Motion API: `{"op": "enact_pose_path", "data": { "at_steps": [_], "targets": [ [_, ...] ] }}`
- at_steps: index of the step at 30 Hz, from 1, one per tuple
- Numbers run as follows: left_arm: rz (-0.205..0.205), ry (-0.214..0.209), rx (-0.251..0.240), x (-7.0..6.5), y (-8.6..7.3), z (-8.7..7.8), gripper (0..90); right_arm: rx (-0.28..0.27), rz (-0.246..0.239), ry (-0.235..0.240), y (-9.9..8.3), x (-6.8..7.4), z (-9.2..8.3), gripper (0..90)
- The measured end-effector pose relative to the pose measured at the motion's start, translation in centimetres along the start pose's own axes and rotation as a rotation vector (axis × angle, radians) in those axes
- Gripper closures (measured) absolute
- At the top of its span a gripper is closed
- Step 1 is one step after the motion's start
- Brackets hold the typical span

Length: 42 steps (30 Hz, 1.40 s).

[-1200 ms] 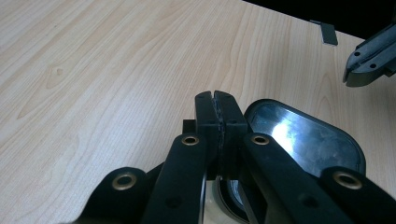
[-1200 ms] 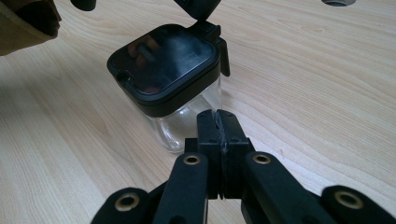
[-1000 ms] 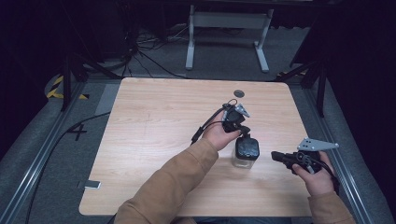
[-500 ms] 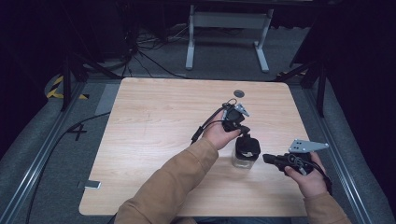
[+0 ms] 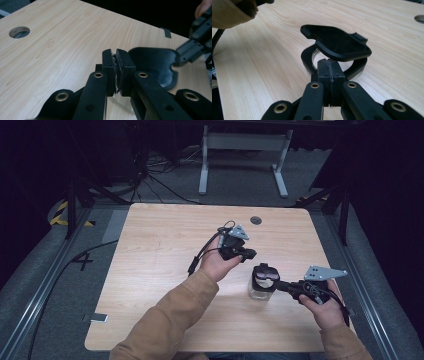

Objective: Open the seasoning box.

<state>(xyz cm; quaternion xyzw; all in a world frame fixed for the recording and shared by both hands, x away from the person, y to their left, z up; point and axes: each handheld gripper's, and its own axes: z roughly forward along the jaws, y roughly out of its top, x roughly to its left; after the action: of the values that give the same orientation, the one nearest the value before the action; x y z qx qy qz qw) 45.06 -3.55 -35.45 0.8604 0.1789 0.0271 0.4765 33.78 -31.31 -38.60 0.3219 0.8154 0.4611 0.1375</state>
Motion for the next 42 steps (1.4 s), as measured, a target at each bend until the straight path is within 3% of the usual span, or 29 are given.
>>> {"op": "enact_pose_path", "data": {
  "at_steps": [8, 13, 17, 24, 27, 35, 39, 42],
  "targets": [
    [0.000, -0.048, -0.025, -2.2, -1.9, -2.3, 88.6, -0.042, -0.010, -0.017, 1.4, -0.2, 0.1, 90.0],
    [0.010, -0.090, -0.006, -3.6, -2.4, -1.6, 88.9, -0.054, -0.006, -0.023, 1.9, -0.4, 0.3, 90.0],
    [0.006, -0.127, 0.005, -4.4, -2.9, 0.1, 89.0, -0.070, -0.001, -0.024, 2.3, -0.6, 0.2, 90.0],
    [-0.007, -0.139, 0.021, -4.7, -3.4, 1.9, 89.0, -0.079, 0.009, -0.029, 2.5, -0.9, 0.2, 90.0],
    [0.009, -0.135, 0.037, -4.8, -3.5, 2.6, 89.2, -0.080, 0.011, -0.033, 2.6, -1.0, 0.1, 90.0],
    [0.010, -0.136, 0.069, -4.9, -3.9, 3.4, 89.4, -0.087, 0.013, -0.041, 3.2, -1.3, 0.4, 90.0],
    [-0.006, -0.150, 0.092, -4.8, -3.8, 3.4, 89.6, -0.093, 0.013, -0.046, 3.8, -1.6, 0.6, 90.0],
    [-0.024, -0.156, 0.078, -4.8, -3.8, 3.5, 89.8, -0.098, 0.021, -0.053, 4.4, -2.1, 0.8, 90.0]
  ]
}}
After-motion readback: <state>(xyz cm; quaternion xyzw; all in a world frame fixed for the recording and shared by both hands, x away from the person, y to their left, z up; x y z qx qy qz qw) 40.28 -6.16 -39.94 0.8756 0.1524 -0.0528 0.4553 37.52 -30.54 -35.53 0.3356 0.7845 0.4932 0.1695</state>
